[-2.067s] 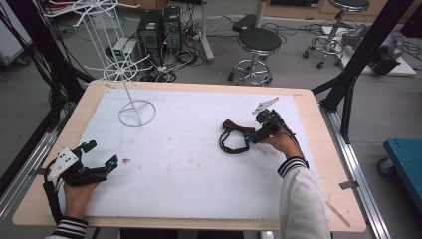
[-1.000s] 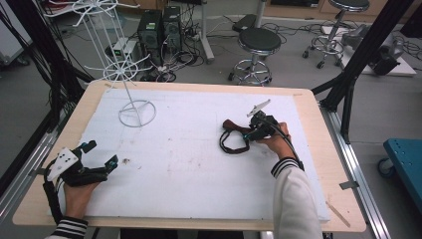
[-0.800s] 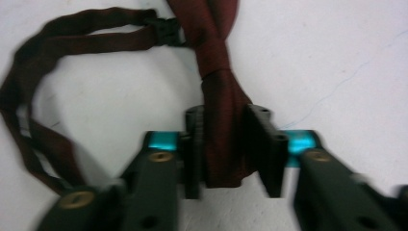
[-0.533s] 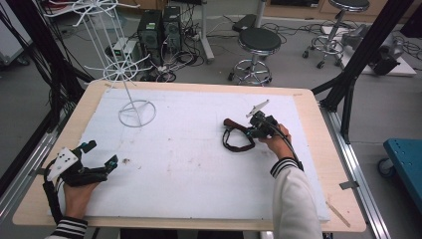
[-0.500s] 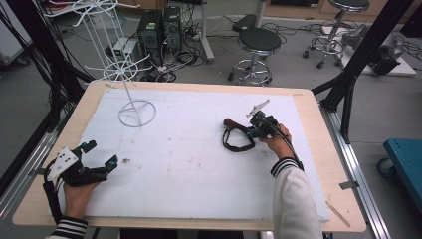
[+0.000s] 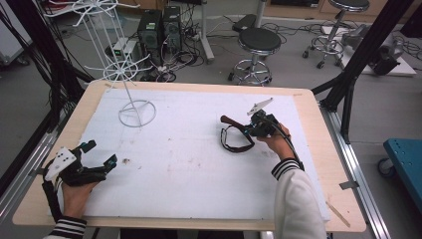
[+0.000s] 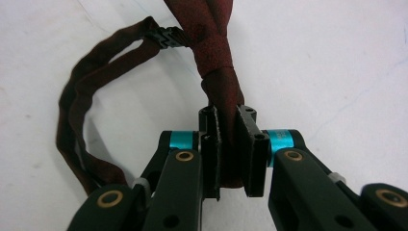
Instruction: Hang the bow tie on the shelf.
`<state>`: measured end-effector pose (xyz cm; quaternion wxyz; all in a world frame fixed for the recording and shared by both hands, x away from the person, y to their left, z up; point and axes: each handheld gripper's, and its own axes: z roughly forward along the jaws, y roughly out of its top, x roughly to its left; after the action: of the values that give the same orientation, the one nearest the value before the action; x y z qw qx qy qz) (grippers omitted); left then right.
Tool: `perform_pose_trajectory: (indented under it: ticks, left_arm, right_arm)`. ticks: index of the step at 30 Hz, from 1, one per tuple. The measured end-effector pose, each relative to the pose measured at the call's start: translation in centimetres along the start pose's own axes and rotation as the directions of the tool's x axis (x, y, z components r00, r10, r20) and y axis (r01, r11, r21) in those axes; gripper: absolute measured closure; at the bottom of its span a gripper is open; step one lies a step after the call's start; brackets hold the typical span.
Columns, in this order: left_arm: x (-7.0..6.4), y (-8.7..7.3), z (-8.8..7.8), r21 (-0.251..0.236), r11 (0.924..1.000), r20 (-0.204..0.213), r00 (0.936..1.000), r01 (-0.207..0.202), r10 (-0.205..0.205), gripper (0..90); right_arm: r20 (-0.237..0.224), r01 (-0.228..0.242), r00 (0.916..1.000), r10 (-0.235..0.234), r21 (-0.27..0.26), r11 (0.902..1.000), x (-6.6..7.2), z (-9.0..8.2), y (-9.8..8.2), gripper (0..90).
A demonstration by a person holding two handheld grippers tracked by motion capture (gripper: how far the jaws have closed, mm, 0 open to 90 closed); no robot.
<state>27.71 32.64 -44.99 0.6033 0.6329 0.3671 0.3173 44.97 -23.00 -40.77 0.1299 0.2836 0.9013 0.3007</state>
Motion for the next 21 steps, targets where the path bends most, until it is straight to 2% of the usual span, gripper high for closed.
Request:
perform_pose_trajectory:
  ticks: [7,9,14,15,18,19,21]
  left_arm:
    - [0.3,0.8,-0.2,-0.003,1.0,0.011,0.9999,0.006,-0.006,1.8]
    - [0.4,1.1,-0.2,0.008,0.9999,0.024,0.9997,0.009,-0.009,1.7]
    - [0.6,2.2,-0.1,0.018,0.9998,0.058,0.9982,0.012,-0.013,1.7]
    - [0.6,2.7,0.1,0.017,0.9998,0.071,0.9975,0.004,-0.005,1.7]
    - [0.6,3.2,0.3,0.024,0.9997,0.084,0.9964,-0.001,-0.001,1.7]
    - [0.6,3.5,0.4,0.027,0.9996,0.091,0.9959,-0.003,0.0,1.7]
    - [0.5,4.0,0.6,0.033,0.9994,0.103,0.9946,-0.012,0.009,1.7]
  right_arm:
    - [-0.036,0.015,0.9992,-0.017,-0.054,0.9985,0.7,-0.7,0.5,81.6]
    - [-0.057,0.019,0.9981,-0.024,-0.084,0.9963,1.1,-1.1,0.8,81.5]
    - [-0.076,0.033,0.9962,-0.041,-0.109,0.9935,1.7,-1.5,1.2,81.5]
    - [-0.09,0.047,0.9943,-0.058,-0.125,0.9911,2.2,-1.7,1.5,81.5]
    - [-0.103,0.05,0.9926,-0.064,-0.137,0.9893,2.7,-2.0,1.8,81.4]
    - [-0.109,0.066,0.9905,-0.084,-0.159,0.9851,3.2,-2.2,2.1,81.4]
    - [-0.129,0.066,0.9876,-0.09,-0.181,0.9813,3.6,-2.5,2.4,81.4]
